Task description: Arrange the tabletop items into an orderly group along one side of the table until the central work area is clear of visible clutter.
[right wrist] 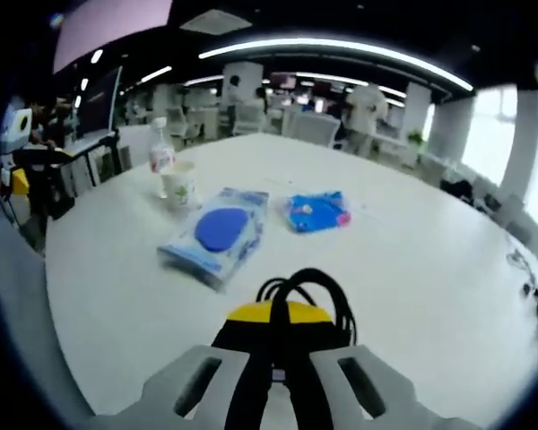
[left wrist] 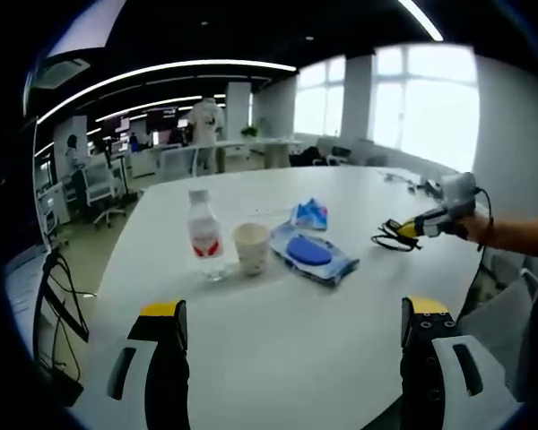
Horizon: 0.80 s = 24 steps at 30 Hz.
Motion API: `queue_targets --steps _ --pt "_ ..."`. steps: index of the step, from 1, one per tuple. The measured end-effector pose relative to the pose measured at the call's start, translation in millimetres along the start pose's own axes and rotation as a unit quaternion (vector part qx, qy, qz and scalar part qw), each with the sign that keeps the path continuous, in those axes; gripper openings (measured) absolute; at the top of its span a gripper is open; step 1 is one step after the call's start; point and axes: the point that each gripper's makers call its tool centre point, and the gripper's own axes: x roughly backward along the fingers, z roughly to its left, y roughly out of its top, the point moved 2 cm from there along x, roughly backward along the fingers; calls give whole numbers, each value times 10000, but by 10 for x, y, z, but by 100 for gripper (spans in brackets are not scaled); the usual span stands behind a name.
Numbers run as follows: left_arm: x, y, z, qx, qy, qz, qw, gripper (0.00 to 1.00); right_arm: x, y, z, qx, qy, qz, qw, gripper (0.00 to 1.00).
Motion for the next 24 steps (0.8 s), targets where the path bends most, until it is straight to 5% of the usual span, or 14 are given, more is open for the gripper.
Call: queue_targets --steps 24 --pt "25 -47 31 60 72 49 9999 97 -189 -368 235 830 437 651 9935 0"
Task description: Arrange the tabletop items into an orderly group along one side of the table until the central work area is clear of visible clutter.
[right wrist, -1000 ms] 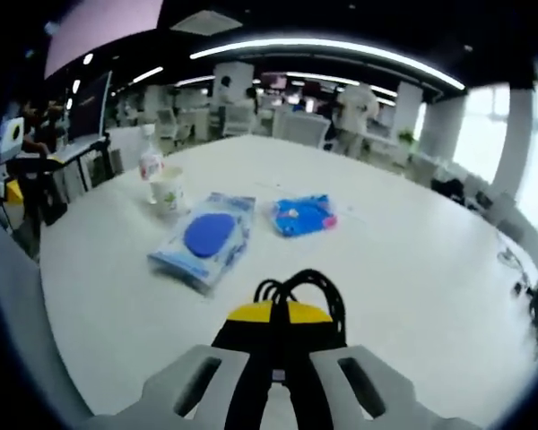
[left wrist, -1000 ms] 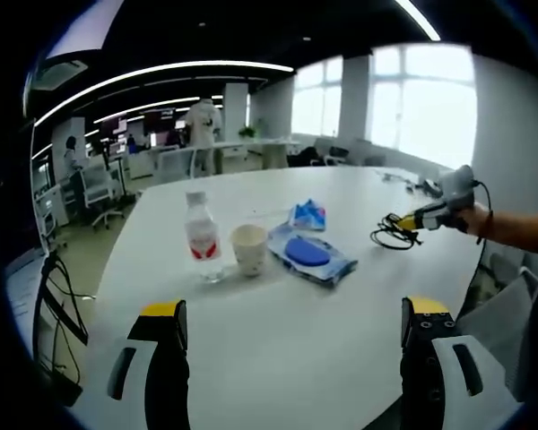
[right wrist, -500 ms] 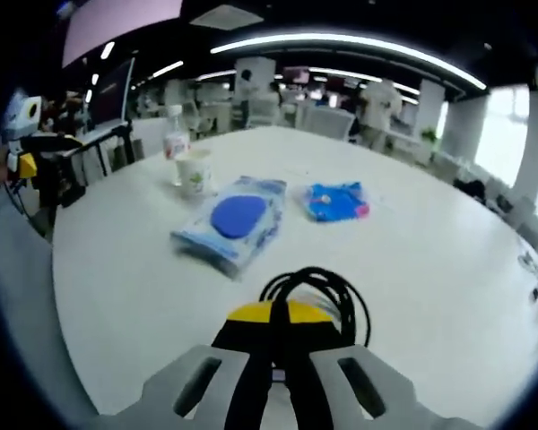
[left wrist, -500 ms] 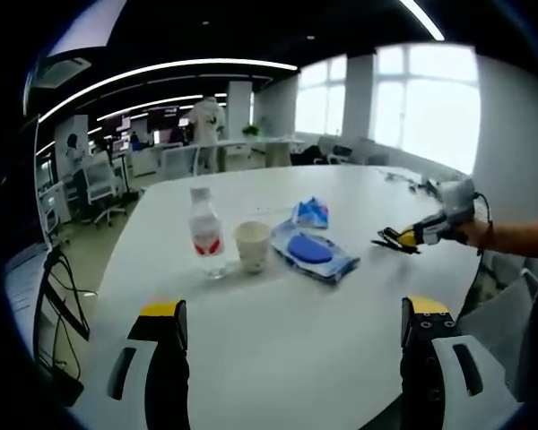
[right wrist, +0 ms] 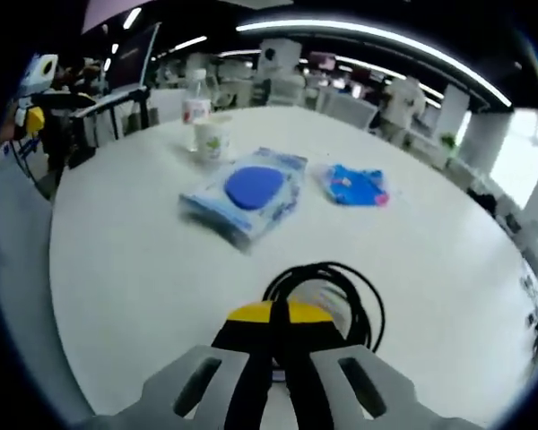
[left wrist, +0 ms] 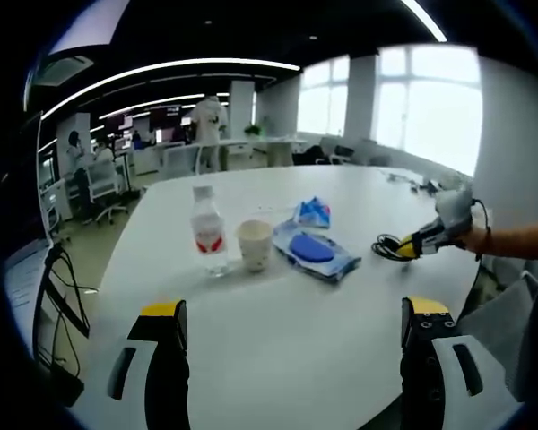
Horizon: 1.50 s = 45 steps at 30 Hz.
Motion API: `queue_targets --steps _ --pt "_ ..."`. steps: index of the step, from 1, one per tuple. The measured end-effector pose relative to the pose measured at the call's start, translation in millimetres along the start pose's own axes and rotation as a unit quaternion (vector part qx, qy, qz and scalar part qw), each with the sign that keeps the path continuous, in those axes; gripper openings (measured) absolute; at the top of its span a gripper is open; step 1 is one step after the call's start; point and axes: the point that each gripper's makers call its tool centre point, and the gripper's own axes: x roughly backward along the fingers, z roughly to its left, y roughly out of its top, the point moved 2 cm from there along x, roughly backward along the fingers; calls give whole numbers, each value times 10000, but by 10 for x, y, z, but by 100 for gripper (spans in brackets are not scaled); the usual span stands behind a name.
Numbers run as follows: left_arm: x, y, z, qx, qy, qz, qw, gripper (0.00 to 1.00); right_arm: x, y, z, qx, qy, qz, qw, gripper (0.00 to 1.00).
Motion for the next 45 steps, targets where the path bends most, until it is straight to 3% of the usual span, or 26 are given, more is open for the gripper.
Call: queue_targets --steps 22,31,41,45 --pt "-8 -37 25 41 29 58 10000 97 -132 -156 63 185 148 308 9992 0" --pt "-20 -68 29 74 41 85 9999 97 -151 -172 65 -62 137 284 9995 2" --pt "-37 -49 21 50 19 74 10000 97 -42 -109 -90 -616 -248 65 9978 25" --pt "-52 -35 15 25 0 67 10000 97 23 -38 -121 -780 -326 -38 9964 29"
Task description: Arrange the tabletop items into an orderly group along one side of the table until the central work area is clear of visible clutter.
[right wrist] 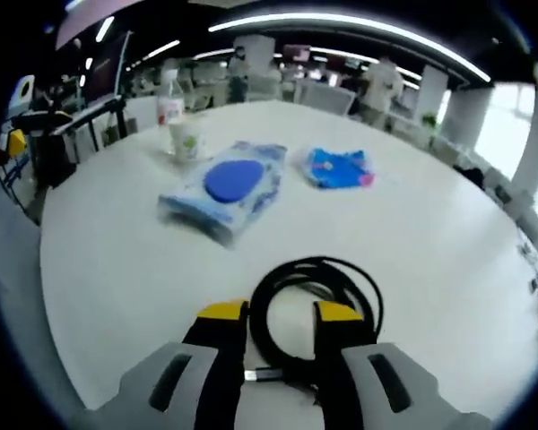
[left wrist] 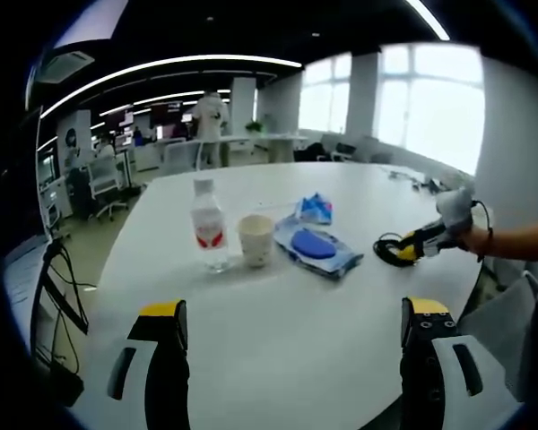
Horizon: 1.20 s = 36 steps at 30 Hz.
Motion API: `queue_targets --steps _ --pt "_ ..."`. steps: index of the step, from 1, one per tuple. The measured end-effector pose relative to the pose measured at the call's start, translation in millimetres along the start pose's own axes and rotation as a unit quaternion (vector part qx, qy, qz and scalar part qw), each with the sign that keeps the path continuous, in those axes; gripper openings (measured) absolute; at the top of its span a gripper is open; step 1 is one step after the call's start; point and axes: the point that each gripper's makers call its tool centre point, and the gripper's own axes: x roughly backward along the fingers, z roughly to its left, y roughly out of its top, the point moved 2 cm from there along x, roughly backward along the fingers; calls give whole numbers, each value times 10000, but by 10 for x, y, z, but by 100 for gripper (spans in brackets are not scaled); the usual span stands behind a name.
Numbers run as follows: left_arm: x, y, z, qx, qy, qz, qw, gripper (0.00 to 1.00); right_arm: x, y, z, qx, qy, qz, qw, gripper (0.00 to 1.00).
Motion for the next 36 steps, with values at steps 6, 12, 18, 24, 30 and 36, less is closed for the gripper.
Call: queue_targets --steps 6,12,18,24,30,36 --pt "-35 36 8 -31 -43 -26 10000 97 73 132 -14 -116 -99 -155 9998 38" --pt "-91 109 36 -54 -89 -80 9999 97 135 265 3 -310 -81 -286 9991 45" --pt "-162 210 56 -112 -145 -142 9997 97 199 349 51 -755 39 -327 9966 53" --pt "-236 313 83 -135 -199 -231 9994 95 242 412 152 -971 210 -289 9946 60" --pt "-332 406 111 -125 -261 -243 9993 92 251 451 273 -1134 336 -180 9928 60" --pt "-454 509 116 -118 -391 -298 9987 92 235 479 387 -1429 394 -60 9889 60"
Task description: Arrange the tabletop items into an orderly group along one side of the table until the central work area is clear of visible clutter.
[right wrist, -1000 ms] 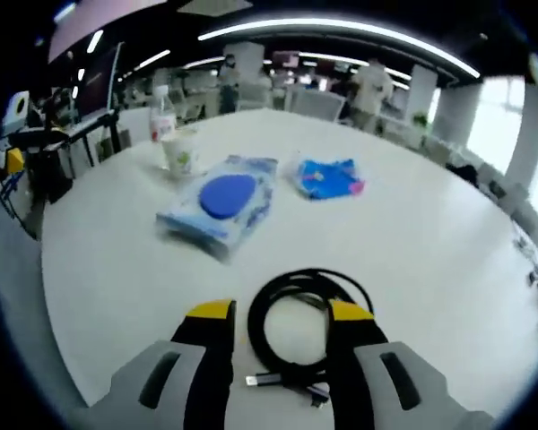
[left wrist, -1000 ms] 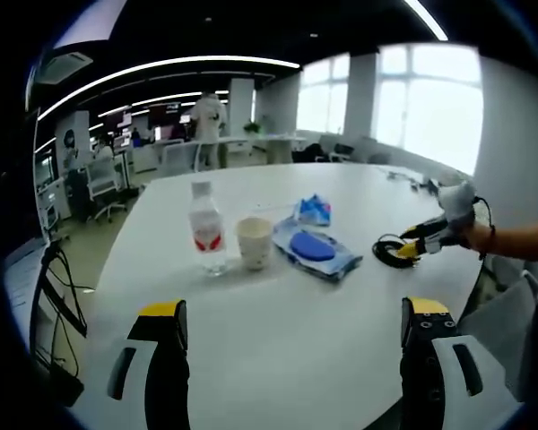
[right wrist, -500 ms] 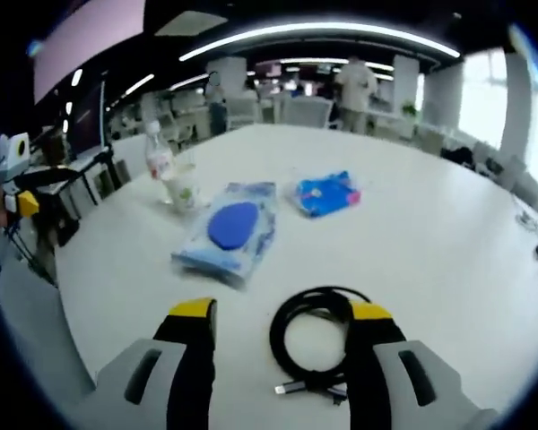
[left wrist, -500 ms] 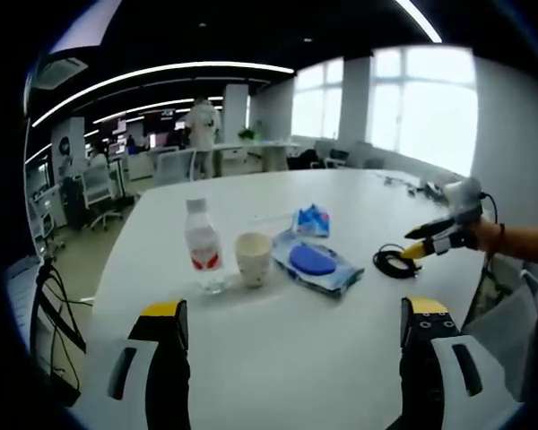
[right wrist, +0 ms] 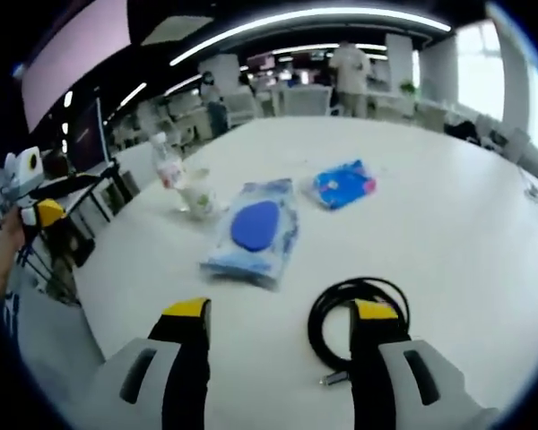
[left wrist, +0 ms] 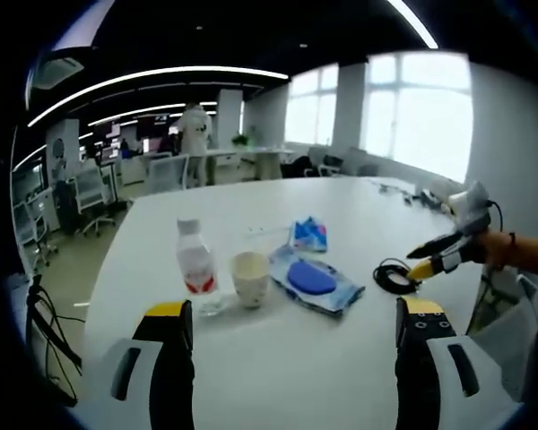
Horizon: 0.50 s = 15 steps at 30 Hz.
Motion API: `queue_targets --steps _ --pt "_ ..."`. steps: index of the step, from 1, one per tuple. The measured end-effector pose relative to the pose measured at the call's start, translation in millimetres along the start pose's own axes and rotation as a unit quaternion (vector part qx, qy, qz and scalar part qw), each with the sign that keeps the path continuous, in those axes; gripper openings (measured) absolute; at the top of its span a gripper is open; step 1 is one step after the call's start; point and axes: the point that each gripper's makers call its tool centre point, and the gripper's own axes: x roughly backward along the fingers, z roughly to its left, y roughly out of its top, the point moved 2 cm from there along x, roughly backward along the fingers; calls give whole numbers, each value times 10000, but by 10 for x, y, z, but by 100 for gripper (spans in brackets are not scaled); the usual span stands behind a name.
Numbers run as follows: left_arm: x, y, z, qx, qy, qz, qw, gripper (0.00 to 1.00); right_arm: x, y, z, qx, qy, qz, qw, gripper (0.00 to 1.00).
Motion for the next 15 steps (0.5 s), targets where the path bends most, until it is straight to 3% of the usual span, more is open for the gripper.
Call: queue_targets --steps 10,15 --pt "-255 25 51 -318 -186 303 9989 88 -94 -20 121 -481 -146 171 9986 60" --pt "-340 89 67 -447 -247 294 9983 87 -139 -20 188 -714 -189 185 9971 59"
